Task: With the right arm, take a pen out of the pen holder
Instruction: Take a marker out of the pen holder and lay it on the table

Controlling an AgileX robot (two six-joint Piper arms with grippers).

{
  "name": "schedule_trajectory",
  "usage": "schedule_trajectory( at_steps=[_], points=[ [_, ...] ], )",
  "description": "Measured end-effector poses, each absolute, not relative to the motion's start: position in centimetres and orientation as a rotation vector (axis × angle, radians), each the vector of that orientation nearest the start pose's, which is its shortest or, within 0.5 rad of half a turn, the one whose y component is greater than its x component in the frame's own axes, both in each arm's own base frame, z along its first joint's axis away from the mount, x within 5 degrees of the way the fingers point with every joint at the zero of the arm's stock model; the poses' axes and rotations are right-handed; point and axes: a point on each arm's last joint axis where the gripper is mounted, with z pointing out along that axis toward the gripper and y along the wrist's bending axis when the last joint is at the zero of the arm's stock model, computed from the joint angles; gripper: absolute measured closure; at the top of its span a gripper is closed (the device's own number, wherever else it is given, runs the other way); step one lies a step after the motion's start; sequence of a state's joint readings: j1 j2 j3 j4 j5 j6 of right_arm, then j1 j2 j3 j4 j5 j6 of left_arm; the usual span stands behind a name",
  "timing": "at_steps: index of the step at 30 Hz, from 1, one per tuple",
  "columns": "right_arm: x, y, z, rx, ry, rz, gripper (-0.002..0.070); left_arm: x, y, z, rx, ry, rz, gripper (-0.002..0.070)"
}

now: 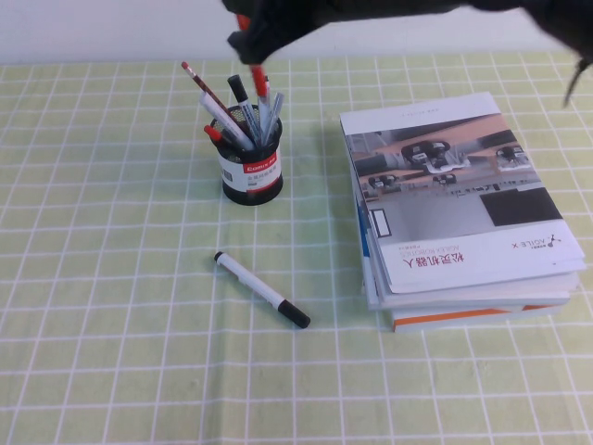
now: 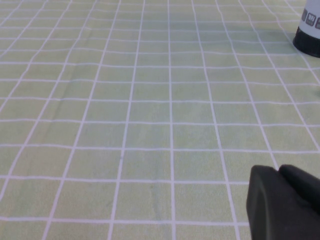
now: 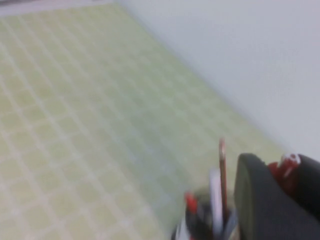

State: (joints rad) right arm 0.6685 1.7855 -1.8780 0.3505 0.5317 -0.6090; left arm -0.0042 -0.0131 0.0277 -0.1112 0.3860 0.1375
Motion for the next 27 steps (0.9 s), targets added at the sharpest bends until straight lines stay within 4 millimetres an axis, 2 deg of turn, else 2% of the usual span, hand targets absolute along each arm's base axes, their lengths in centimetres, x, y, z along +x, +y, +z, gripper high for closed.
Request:
schedule_trajectory(
  at_steps=[4, 7, 9, 13, 19, 22, 27],
  points=[
    [30.6, 25.1, 43.1, -0.928, 1.923, 0.37, 0.0612, 5.2, -0.4, 17.0, 0.065, 1.881, -0.019, 0.068],
    [30.2, 24.0, 41.9, -0.858, 2.156, 0.317, 0.0612, 5.2, -0.4, 17.0, 0.065, 1.881, -0.019, 0.068],
    [30.2, 24.0, 40.5, -0.853, 2.269, 0.296, 0.0612, 5.2, -0.4, 17.0, 0.065, 1.881, -0.019, 0.068],
    [31.5, 25.3, 37.2, -0.861, 2.401, 0.3, 0.0612, 5.2, -0.4, 17.0, 0.065, 1.881, -0.019, 0.068],
    [34.3, 28.3, 30.6, -0.879, 2.56, 0.367, 0.0612, 5.2, -0.4, 17.0, 0.065, 1.881, -0.019, 0.068],
    [35.5, 29.5, 28.4, -0.881, 2.593, 0.38, 0.0612, 5.2, -0.4, 17.0, 0.065, 1.881, -0.019, 0.068],
    [37.4, 30.6, 26.5, -0.883, 2.619, 0.418, 0.0612, 5.2, -0.4, 17.0, 0.065, 1.881, -0.019, 0.068]
  ],
)
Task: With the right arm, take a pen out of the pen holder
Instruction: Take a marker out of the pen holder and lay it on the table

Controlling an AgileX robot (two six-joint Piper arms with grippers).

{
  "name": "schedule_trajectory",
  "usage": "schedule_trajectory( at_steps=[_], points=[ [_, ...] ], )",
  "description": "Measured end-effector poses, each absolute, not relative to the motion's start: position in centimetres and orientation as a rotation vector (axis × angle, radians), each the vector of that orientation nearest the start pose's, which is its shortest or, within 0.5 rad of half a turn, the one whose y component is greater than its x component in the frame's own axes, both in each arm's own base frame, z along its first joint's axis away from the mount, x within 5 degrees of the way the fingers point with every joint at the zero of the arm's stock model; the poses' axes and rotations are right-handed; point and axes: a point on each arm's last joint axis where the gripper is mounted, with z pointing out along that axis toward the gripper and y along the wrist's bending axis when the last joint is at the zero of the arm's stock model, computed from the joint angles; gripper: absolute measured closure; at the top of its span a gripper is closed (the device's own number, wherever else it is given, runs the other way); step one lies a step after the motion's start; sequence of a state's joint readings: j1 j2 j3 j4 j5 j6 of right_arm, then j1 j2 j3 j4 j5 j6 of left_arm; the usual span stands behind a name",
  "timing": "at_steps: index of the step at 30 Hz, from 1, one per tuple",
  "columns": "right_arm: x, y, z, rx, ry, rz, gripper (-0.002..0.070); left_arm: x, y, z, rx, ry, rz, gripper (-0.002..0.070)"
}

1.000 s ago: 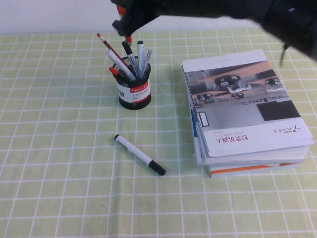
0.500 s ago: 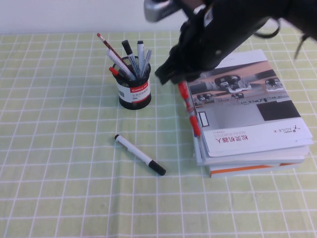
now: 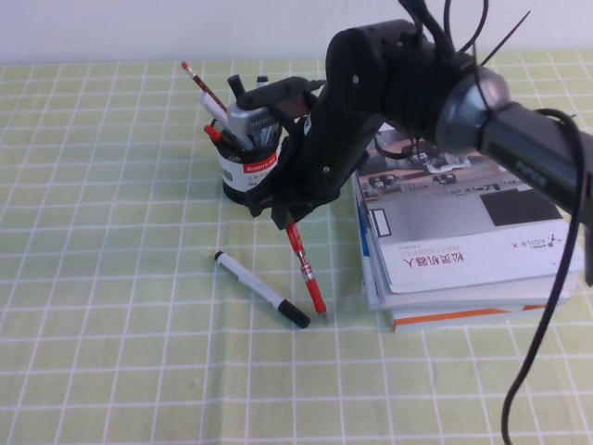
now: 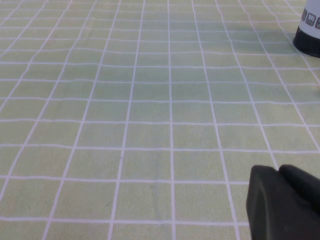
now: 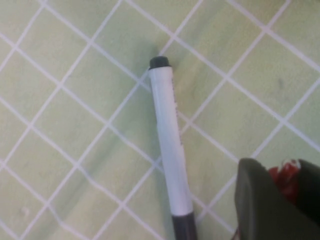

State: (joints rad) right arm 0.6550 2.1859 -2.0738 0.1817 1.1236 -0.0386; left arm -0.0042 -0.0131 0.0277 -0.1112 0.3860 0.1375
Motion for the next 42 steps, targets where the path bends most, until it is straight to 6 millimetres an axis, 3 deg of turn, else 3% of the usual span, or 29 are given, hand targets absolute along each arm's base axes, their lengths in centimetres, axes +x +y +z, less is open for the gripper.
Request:
schedule_trajectory(
  at_steps=[16, 21, 27, 33, 37, 40, 42],
  points=[
    [40.8, 30.3, 20.9, -0.812, 2.727, 0.447, 0.0612, 5.2, -0.4, 17.0, 0.065, 1.881, -0.019, 0.068],
    [41.4, 30.1, 20.0, -0.795, 2.729, 0.442, 0.0612, 5.2, -0.4, 17.0, 0.065, 1.881, -0.019, 0.068],
    [41.5, 30.2, 20.0, -0.79, 2.71, 0.437, 0.0583, 5.2, -0.4, 17.0, 0.065, 1.881, -0.019, 0.068],
    [41.7, 29.9, 20.0, -0.802, 2.697, 0.386, 0.0449, 5.2, -0.4, 17.0, 0.065, 1.881, -0.019, 0.068],
    [41.8, 29.8, 20.1, -0.807, 2.691, 0.37, 0.0412, 5.2, -0.4, 17.0, 0.065, 1.881, -0.019, 0.068],
    [41.4, 29.6, 21.9, -0.816, 2.667, 0.357, 0.0408, 5.2, -0.4, 17.0, 0.065, 1.881, -0.019, 0.068],
    [40.7, 29.2, 24.4, -0.831, 2.625, 0.332, 0.0418, 5.2, -0.4, 17.0, 0.065, 1.881, -0.019, 0.068]
  ],
)
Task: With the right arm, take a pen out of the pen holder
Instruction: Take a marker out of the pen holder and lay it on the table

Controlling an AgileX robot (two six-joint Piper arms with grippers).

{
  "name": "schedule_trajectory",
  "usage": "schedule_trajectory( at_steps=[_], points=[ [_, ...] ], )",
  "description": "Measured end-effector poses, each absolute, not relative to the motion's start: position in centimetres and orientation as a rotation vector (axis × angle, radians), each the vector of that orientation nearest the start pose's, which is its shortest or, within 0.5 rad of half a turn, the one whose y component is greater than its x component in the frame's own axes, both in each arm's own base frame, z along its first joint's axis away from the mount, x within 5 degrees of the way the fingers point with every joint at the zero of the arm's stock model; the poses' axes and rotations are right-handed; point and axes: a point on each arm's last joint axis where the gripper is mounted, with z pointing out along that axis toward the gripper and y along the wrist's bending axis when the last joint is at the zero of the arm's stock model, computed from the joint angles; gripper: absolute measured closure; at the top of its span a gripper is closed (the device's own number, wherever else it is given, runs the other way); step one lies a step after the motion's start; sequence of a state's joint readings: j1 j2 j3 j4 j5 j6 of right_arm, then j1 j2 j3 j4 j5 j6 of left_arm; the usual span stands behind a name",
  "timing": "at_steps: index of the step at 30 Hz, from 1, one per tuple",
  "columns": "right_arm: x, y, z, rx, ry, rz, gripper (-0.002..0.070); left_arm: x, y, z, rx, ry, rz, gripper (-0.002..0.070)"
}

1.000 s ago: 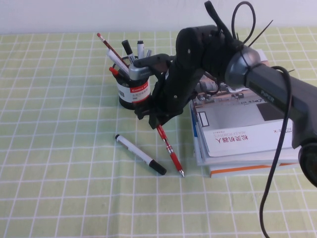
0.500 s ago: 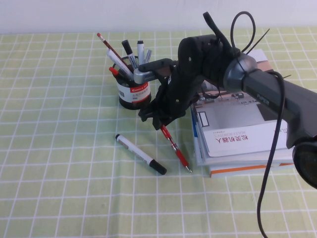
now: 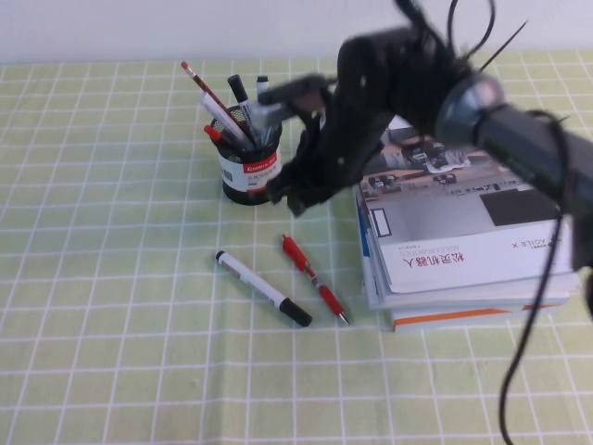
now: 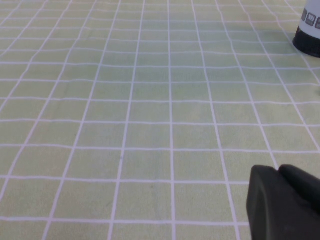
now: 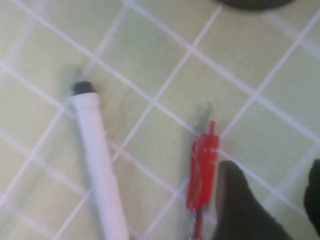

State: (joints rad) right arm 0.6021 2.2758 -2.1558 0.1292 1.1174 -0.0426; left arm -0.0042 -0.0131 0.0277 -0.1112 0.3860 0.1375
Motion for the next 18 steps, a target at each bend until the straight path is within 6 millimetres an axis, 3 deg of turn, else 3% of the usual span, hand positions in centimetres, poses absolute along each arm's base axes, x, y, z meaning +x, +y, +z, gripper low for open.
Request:
schedule_trajectory(
  at_steps=[3, 4, 6, 10, 18],
  points=[
    [38.7, 28.4, 29.3, -0.846, 2.536, 0.3, 0.0472, 5.2, -0.4, 17.0, 0.065, 1.881, -0.019, 0.068],
    [38.1, 28.2, 30.0, -0.853, 2.527, 0.293, 0.049, 5.2, -0.4, 17.0, 0.065, 1.881, -0.019, 0.068],
    [35.8, 27.1, 33.3, -0.865, 2.471, 0.274, 0.0563, 5.2, -0.4, 17.0, 0.065, 1.881, -0.019, 0.068],
    [31.5, 24.2, 36.7, -0.83, 2.412, 0.274, 0.0659, 5.2, -0.4, 17.0, 0.065, 1.881, -0.019, 0.068],
    [23.5, 17.8, 39.7, -0.721, 2.329, 0.309, 0.0687, 5.2, -0.4, 17.0, 0.065, 1.881, -0.019, 0.068]
  ],
)
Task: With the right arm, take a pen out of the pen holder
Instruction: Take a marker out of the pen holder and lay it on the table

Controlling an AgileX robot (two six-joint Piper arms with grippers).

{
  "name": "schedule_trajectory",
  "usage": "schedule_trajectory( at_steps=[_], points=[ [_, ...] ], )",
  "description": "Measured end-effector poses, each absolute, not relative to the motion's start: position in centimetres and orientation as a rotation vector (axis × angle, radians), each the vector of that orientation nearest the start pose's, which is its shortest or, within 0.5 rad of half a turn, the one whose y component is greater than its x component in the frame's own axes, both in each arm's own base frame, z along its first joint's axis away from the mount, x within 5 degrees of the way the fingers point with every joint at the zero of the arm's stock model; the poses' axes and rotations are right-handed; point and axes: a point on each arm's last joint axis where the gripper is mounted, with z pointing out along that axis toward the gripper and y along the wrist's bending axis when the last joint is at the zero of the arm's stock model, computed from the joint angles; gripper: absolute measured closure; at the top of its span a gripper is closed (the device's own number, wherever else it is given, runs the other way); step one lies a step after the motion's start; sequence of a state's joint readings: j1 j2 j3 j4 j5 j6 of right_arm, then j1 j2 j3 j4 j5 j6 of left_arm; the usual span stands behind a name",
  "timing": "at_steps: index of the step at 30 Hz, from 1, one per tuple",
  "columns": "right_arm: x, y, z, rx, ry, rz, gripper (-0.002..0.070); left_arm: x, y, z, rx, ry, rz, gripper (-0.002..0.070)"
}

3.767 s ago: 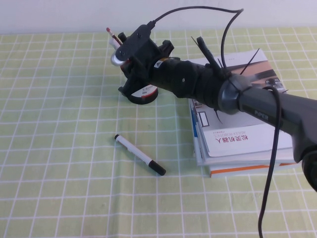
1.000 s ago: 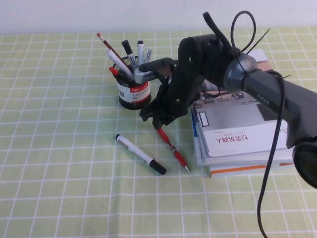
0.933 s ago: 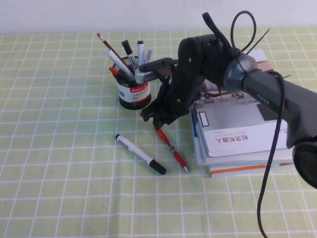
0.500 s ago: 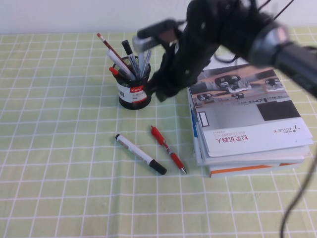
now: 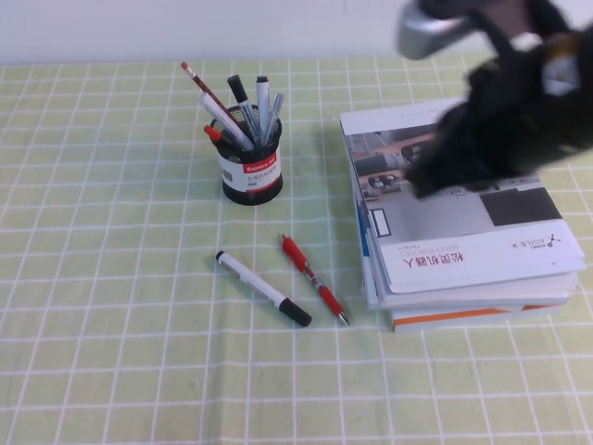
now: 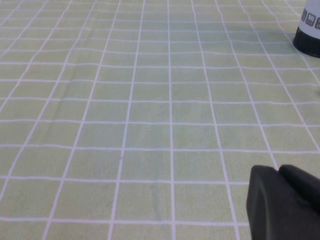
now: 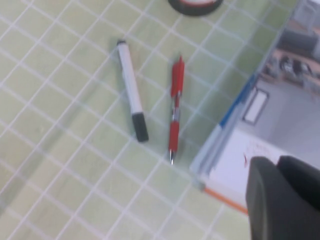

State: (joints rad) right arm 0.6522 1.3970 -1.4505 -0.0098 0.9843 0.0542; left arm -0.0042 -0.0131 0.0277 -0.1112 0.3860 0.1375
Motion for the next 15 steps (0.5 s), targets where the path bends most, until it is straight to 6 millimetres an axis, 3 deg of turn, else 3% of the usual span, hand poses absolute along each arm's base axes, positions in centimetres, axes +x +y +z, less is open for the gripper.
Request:
schedule_trajectory(
  at_steps=[6, 15],
  points=[
    [17.6, 13.4, 39.7, -0.679, 2.295, 0.349, 0.0688, 5.2, -0.4, 17.0, 0.065, 1.881, -0.019, 0.068],
    [11.7, 9.0, 36.3, -0.675, 2.287, 0.364, 0.0688, 5.2, -0.4, 17.0, 0.065, 1.881, -0.019, 0.068]
  ],
)
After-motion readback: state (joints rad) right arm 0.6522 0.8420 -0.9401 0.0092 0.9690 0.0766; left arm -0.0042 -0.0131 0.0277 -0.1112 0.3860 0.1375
